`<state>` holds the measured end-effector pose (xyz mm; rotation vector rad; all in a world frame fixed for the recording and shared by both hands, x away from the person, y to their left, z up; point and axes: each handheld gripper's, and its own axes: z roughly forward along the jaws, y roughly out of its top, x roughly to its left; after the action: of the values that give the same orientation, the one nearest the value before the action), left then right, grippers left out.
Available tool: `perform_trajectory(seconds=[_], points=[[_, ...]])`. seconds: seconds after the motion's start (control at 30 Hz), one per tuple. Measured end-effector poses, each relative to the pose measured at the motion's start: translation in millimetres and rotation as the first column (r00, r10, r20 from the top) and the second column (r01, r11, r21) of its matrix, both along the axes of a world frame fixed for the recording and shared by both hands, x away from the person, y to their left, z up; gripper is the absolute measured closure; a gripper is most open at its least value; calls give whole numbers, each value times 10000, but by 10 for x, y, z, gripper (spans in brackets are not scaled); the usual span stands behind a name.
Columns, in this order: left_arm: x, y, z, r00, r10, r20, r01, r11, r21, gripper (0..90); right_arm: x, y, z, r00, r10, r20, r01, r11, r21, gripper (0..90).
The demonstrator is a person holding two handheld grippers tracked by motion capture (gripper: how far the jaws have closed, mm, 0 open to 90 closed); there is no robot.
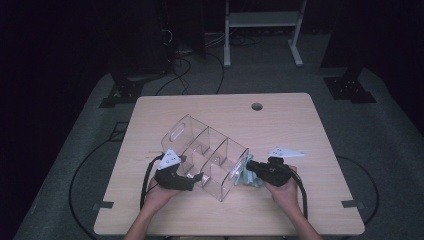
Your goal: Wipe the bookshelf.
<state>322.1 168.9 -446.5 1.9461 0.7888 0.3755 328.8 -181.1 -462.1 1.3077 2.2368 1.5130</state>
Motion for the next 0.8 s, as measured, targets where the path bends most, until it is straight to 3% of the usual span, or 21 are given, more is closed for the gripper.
perform_trajectory(seconds=[0.03, 0.13, 0.23, 0.33, 0.37, 0.4, 0.47, 0.63, 0.7, 0.8], points=[[0, 0, 0, 10000, 0, 0, 0, 10000, 0, 58, 0, 0, 0, 10000, 0, 0, 0, 10000, 0, 819], [4, 1, -3, 10000, -29, -18, 29, 10000, -8, 57, -58, -7, 216, 9969, -121, 782, 96, 9995, 317, 820], [4, 1, -3, 10000, -30, -23, 30, 10000, -14, 58, -76, -13, 299, 9943, -106, 1063, 62, 9991, 411, 820], [-2, -4, 1, 10000, 5, 0, -5, 10000, 41, 57, -20, -13, 120, 9989, -42, 467, 25, 9993, 364, 820], [-2, -4, 1, 10000, 5, 0, -5, 10000, 41, 57, -20, -13, 120, 9989, -42, 467, 25, 9993, 364, 820], [-3, -5, 2, 10000, 5, -1, -5, 10000, 48, 57, 2, 29, -36, 10000, 43, 54, -42, 9998, -182, 820], [-4, -5, 5, 10000, 6, 3, -6, 10000, 74, 56, 17, 50, -128, 9994, 127, -307, -138, 9993, -347, 820], [-2, -4, -3, 10000, -1, -1, 1, 10000, 30, 54, -10, 21, 38, 9996, 91, 257, -88, 9999, -136, 820], [0, -12, 0, 10000, -1, 3, 1, 10000, 44, 54, 10, 38, -58, 9999, 139, 5, -139, 9991, -401, 820], [-5, -9, 1, 10000, 12, -3, -12, 10000, 59, 53, 64, 80, -266, 9966, 167, -806, -241, 9955, -916, 819]])
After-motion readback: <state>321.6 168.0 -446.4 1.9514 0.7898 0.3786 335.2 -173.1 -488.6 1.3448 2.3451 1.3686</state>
